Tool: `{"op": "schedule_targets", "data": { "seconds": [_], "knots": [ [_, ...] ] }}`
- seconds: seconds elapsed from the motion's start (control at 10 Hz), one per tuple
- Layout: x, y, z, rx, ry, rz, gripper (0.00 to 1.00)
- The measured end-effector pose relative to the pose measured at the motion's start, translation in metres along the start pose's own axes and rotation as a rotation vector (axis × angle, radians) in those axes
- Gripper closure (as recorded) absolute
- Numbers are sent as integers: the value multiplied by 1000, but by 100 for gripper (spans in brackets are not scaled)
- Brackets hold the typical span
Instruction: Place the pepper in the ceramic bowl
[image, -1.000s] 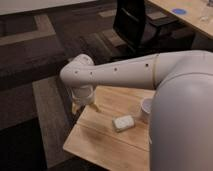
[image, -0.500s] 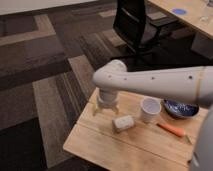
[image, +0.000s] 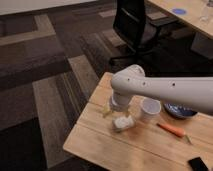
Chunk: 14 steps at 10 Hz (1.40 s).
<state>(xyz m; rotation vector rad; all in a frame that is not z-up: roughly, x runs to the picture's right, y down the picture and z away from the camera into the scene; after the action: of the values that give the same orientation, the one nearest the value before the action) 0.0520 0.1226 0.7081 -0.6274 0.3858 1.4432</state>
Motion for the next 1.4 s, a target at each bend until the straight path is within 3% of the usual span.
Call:
{"op": "schedule_targets", "data": {
  "seconds": [0.2, 0.4, 0.6, 0.7, 1.4],
  "knots": [
    [1, -7, -1, 2, -8, 1, 35],
    [12, -42, -6, 29, -34, -17, 35],
    [44, -85, -22, 34, -63, -26, 35],
    [68, -111, -33, 27, -81, 24, 35],
    [72, -115, -35, 25, -86, 33, 35]
  ]
}}
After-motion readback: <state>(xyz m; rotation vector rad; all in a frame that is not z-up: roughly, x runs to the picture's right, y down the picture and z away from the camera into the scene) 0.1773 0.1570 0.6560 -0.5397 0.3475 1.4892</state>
